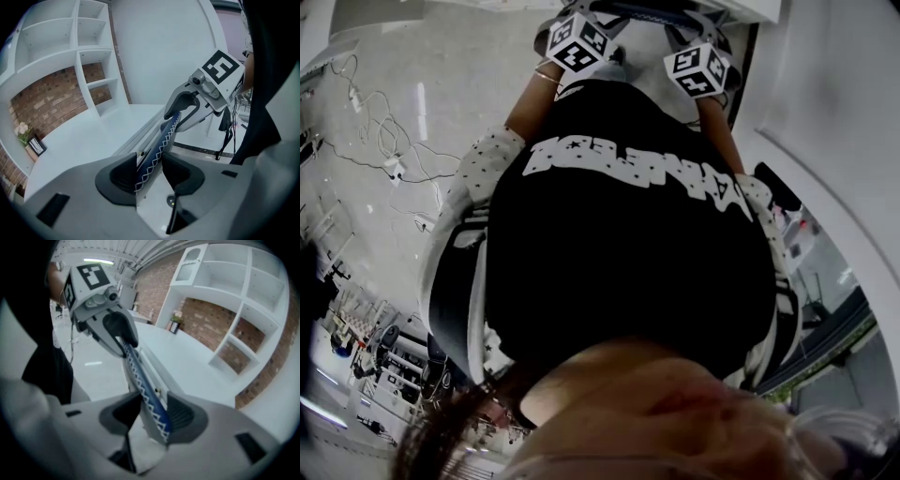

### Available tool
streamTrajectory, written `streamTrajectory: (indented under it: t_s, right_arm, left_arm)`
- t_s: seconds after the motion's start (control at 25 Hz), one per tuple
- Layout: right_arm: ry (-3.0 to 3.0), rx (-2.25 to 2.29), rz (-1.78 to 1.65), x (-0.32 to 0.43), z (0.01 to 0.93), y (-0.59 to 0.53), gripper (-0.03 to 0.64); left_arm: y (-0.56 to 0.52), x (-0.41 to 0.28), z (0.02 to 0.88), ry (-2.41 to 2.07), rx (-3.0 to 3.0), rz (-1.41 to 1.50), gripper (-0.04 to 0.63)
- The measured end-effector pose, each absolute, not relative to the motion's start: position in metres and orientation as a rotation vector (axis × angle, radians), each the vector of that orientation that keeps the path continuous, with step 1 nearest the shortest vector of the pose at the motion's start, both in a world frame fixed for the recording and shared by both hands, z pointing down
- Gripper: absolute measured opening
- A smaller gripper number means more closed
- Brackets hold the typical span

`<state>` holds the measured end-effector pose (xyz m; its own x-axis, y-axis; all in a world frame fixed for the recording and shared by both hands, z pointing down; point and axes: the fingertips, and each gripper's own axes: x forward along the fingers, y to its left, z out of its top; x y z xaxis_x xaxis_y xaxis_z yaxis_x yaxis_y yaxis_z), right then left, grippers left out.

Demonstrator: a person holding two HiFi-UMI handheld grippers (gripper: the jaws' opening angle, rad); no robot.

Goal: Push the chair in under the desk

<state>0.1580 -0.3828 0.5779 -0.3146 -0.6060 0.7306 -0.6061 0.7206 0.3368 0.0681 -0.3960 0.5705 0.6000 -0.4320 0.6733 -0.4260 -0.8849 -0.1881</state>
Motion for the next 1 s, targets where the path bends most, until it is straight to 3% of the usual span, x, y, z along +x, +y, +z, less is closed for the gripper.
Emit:
streamTrajectory:
  t_s: [0.48, 0.72, 0.84, 1.0]
  right_arm:
    - [-2.142, 0.942, 0.082, 0.157, 0.563, -0.376, 0.19]
    - [-2.269, 1.076, 0.115, 0.163, 0.523, -0.375, 0.187]
    - [-2.323, 1.15, 0.135, 0.169, 0.506, -0.378, 0.122]
    - [-2.374, 1.223, 0.141, 0.169, 0.489, -0.385, 0.066]
  left_arm:
    - [-0.395, 0.067, 0.568, 0.8, -2.869, -1.188, 0.207]
    - [-0.4, 0.065, 0.524, 0.992, -3.022, -0.87, 0.206]
    - [-0.4, 0.063, 0.509, 1.002, -3.033, -0.8, 0.198]
    - [-0.404, 0.058, 0.487, 1.039, -3.047, -0.665, 0.116]
